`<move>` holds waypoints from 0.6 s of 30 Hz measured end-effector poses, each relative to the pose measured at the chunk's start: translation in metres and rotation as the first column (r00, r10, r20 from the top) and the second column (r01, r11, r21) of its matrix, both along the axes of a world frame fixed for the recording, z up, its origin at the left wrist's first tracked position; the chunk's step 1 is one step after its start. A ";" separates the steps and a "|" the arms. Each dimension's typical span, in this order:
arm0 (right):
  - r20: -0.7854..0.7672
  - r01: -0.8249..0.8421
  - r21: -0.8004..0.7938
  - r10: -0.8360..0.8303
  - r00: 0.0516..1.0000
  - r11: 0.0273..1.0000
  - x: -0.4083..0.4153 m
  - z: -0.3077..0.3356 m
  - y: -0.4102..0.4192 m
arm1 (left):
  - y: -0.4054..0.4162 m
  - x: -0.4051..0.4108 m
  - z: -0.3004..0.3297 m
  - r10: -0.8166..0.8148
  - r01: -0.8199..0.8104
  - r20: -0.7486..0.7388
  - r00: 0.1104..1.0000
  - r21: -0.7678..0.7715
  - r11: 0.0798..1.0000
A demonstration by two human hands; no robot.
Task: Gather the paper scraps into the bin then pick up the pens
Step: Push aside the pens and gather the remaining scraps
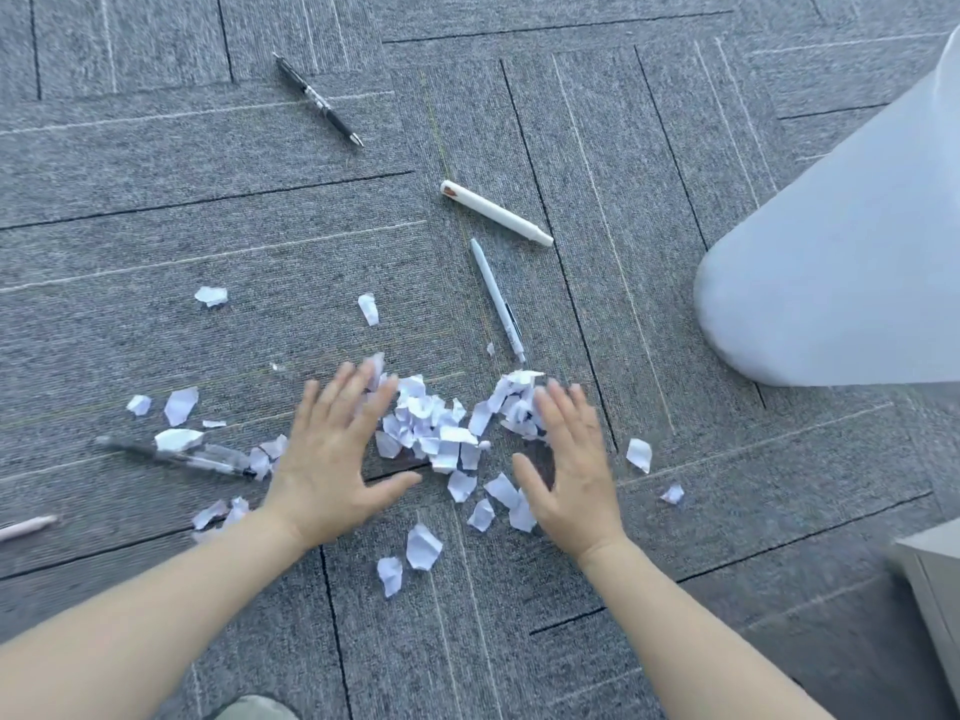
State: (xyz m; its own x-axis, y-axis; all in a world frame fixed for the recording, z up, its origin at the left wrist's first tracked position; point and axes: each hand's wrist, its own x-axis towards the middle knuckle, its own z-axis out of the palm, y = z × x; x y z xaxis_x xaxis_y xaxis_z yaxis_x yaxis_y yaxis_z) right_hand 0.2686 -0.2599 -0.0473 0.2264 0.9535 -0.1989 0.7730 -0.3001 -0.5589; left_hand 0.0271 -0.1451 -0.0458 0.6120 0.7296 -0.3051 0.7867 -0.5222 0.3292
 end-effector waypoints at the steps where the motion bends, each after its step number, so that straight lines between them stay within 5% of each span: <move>1: -0.045 -0.035 0.022 0.036 0.998 0.999 -0.010 0.002 0.004 | -0.004 0.010 0.000 -0.053 0.054 0.035 0.998 -0.016 0.998; 5: -0.168 -0.051 0.160 0.078 0.983 0.986 -0.027 0.007 0.018 | -0.003 0.032 0.003 -0.140 0.146 0.151 0.979 -0.029 0.989; 10: -0.009 -0.284 0.075 0.286 0.958 0.956 -0.014 -0.001 0.025 | -0.003 0.035 0.002 -0.276 0.276 0.037 0.961 -0.018 0.961; 15: 0.184 -0.658 -0.060 0.657 0.731 0.750 -0.008 -0.009 0.007 | -0.038 0.027 -0.005 -0.429 0.430 0.025 0.903 -0.018 0.903; 18: 0.302 -0.649 -0.030 0.626 0.719 0.760 -0.010 -0.020 -0.003 | -0.045 0.024 -0.012 -0.407 0.404 0.047 0.912 0.065 0.912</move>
State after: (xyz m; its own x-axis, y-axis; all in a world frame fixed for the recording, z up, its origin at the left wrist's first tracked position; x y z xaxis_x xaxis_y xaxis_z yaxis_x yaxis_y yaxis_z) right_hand 0.2590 -0.2624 -0.0674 -0.4064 0.9014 -0.1497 0.8896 0.3529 -0.2900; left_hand 0.0515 -0.1906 -0.0576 0.8742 0.4286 -0.2282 0.4837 -0.8103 0.3309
